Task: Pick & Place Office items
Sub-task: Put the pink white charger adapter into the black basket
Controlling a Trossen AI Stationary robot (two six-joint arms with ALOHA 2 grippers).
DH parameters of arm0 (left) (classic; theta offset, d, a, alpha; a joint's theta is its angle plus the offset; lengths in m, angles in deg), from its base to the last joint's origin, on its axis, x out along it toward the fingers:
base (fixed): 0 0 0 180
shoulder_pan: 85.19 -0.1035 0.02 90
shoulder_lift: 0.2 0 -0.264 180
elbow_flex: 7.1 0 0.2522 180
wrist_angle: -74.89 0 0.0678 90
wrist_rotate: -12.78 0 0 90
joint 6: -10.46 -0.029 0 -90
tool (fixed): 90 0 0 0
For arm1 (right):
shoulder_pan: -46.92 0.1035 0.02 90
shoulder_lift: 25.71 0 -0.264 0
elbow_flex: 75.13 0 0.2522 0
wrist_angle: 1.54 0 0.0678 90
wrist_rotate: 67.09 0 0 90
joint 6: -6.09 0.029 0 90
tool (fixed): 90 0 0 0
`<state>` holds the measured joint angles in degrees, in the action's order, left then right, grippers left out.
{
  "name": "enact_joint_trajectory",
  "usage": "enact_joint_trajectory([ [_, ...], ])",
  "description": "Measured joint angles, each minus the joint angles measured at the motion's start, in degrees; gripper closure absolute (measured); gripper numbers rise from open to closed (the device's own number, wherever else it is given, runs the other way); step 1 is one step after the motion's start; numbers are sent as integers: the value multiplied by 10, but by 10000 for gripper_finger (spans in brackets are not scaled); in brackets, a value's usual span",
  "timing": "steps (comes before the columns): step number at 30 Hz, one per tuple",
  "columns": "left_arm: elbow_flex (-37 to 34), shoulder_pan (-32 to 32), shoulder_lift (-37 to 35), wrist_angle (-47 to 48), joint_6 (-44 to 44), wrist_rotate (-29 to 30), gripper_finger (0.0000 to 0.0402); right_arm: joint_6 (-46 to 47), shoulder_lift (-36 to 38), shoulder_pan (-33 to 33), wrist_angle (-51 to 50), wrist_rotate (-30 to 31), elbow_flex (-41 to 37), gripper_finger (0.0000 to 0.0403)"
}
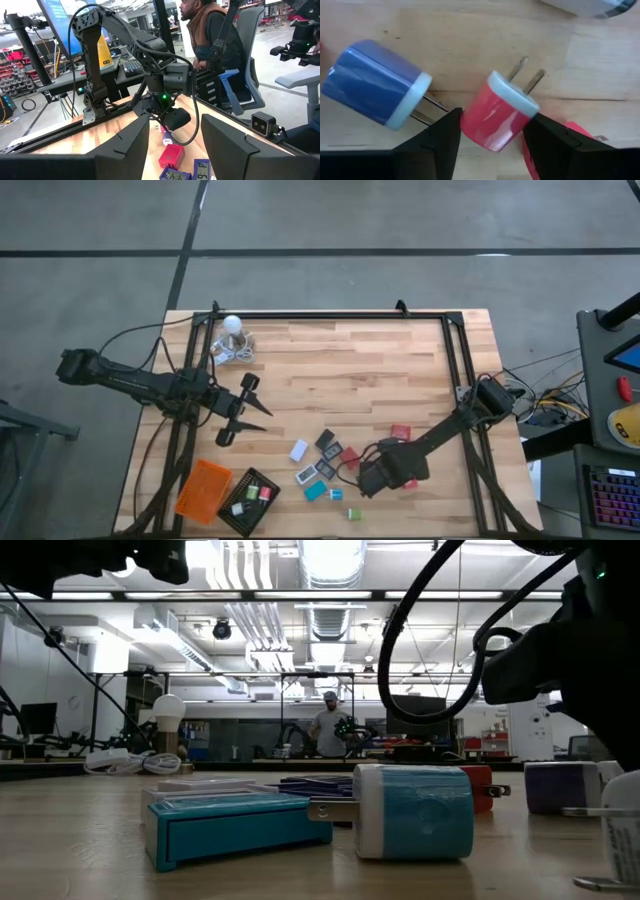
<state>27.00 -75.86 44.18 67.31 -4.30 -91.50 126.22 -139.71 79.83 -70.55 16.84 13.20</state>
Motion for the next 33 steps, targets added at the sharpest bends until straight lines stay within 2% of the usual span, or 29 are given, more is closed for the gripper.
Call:
enact_joint_trajectory([
  [8,0,0,0,2,0,0,218,-6,1,-1,0,2,0,282],
  [13,0,0,0,2,0,0,218,-9,1,-1,-2,1,-1,306],
  [24,0,0,0,2,0,0,218,-25,3,-2,-3,2,-1,326],
  [27,0,0,0,2,0,0,218,-43,10,-3,-30,2,-1,333],
  [31,0,0,0,4,0,0,218,-134,45,-3,-75,13,21,340],
  [33,0,0,0,4,-1,0,218,-222,59,0,-91,52,26,342],
])
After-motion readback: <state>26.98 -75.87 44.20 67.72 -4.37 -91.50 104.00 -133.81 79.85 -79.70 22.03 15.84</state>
